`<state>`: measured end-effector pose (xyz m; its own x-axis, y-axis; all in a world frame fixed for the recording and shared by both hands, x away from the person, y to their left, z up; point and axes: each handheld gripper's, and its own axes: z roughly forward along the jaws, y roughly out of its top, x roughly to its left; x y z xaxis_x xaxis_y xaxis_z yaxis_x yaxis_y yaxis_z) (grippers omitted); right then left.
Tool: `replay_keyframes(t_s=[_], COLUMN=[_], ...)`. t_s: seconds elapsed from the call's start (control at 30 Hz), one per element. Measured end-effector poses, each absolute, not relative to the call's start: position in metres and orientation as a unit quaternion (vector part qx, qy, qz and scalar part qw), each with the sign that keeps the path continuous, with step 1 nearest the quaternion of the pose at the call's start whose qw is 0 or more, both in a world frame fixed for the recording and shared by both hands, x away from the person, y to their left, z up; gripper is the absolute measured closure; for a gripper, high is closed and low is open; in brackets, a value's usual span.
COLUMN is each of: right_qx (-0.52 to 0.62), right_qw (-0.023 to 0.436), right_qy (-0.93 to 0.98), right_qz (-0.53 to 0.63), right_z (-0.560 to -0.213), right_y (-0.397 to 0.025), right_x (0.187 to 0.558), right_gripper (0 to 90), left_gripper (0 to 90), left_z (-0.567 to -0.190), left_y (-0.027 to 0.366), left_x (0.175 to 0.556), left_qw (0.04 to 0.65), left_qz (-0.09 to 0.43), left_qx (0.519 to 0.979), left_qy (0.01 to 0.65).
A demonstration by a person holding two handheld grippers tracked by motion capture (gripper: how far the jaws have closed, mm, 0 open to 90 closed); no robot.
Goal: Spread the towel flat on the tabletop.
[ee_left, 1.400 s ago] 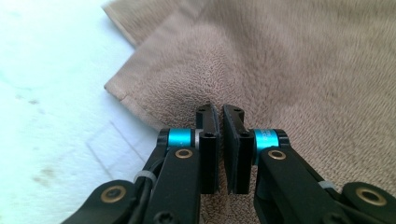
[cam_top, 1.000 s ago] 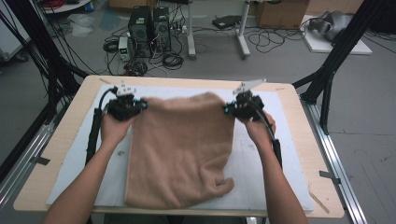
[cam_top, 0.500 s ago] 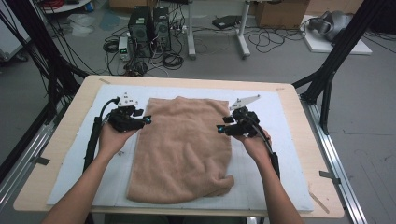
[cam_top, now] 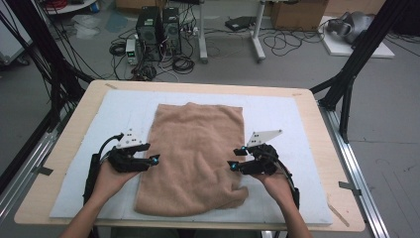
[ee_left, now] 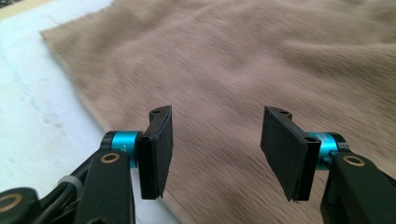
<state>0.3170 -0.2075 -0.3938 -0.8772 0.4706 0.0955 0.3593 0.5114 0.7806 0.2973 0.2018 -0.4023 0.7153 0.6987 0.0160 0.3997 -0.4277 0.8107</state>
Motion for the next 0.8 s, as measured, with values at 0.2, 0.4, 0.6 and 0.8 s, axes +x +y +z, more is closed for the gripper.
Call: replay_keyframes(t_s=[0.2, 0.4, 0.6, 0.8], right_qx=[0.224, 0.215, 0.206, 0.199], right_qw=[0.055, 0.046, 0.042, 0.058], right_qy=[0.881, 0.898, 0.903, 0.903], right_qz=[0.413, 0.381, 0.376, 0.375], right_z=[-0.408, -0.428, -0.431, -0.420], right_y=[-0.198, -0.184, -0.180, -0.184], right_x=[0.303, 0.305, 0.306, 0.309], right_gripper=[46.2, 55.5, 77.6, 82.6], left_gripper=[43.1, 53.4, 78.8, 85.6], left_z=[-0.421, -0.440, -0.439, -0.432], left_y=[0.200, 0.198, 0.196, 0.197], left_x=[0.280, 0.283, 0.282, 0.285], left_qw=[0.392, 0.372, 0.377, 0.388], left_qz=[0.179, 0.152, 0.153, 0.160], left_qx=[0.843, 0.858, 0.860, 0.850], left_qy=[0.323, 0.320, 0.308, 0.317])
